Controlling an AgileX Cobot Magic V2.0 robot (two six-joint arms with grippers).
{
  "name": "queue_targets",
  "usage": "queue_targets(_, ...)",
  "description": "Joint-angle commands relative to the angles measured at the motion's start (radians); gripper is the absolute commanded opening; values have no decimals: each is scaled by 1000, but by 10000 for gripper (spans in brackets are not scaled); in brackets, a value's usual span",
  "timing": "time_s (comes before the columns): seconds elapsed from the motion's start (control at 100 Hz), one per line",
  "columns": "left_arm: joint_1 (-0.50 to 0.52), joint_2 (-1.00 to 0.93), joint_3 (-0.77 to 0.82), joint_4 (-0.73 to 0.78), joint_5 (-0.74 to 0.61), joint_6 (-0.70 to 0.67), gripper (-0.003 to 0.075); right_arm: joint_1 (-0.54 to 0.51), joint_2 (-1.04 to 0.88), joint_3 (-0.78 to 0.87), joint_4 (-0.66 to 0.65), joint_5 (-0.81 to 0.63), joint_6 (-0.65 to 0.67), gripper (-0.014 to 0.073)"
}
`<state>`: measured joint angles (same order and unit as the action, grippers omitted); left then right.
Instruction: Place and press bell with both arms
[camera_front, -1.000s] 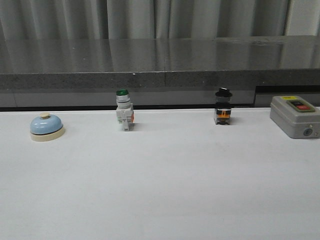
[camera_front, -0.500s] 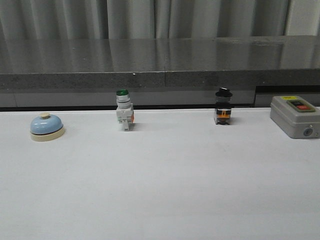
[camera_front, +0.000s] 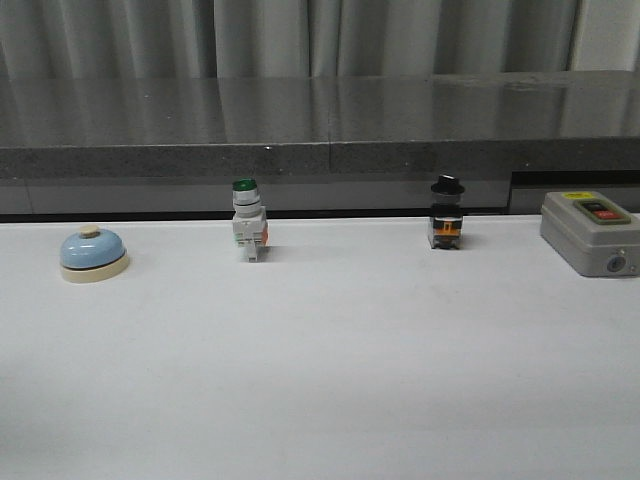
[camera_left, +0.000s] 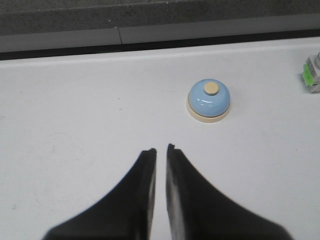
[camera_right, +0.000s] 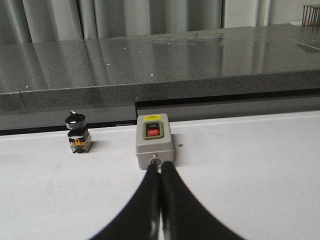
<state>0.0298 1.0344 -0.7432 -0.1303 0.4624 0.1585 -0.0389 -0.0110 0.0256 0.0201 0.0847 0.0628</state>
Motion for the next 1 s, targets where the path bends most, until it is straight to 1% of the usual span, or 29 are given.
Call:
queue_targets(0.0, 4, 54, -74, -49, -53, 19, 232, -4, -17, -14, -8, -74, -3, -61)
queue_targets(0.05, 4, 92, -96, -64, -55, 19, 369, -4, -17, -14, -8, -74, -3, -61)
queue_targets(0.07, 2, 108, -104, -69, -55, 19, 405, -4, -17, -14, -8, -74, -3, -61)
queue_targets(0.08, 2, 113, -108, -71, -55, 19, 440, -4, -17, -14, -8, -74, -3, -61)
queue_targets(0.09, 2, 118, -111, -75, -55, 19, 456, -4, -17, -14, -8, -74, -3, -61)
queue_targets(0.12, -3, 145, -128, -80, -55, 19, 540, -4, -17, -14, -8, -74, -3, -61)
queue_targets(0.14, -3, 162, -138, -84, -55, 19, 572, -4, -17, -14, -8, -74, -3, -61)
queue_targets(0.15, -5, 168, -142, -85, -55, 19, 602, -4, -17, -14, -8, -74, -3, -61)
queue_targets(0.19, -10, 203, -164, -87, -48, 17, 673, -4, -17, -14, -8, -74, -3, -61)
queue_targets(0.24, -20, 244, -194, -92, -28, 17, 713, -4, -17, -14, -8, -74, -3, -61)
queue_targets(0.28, -27, 280, -221, -95, -10, 17, 709, -4, -17, -14, -8, -74, -3, -61)
queue_targets(0.5, -92, 451, -377, -103, 77, 17, 636, -4, -17, -14, -8, -74, -3, -61)
queue_targets(0.75, -133, 645, -566, -105, 230, 13, 629, -4, -17, -14, -8, -74, -3, -61)
queue_targets(0.99, -135, 803, -708, -103, 288, 6, 628, -4, -17, -14, -8, -74, -3, -61)
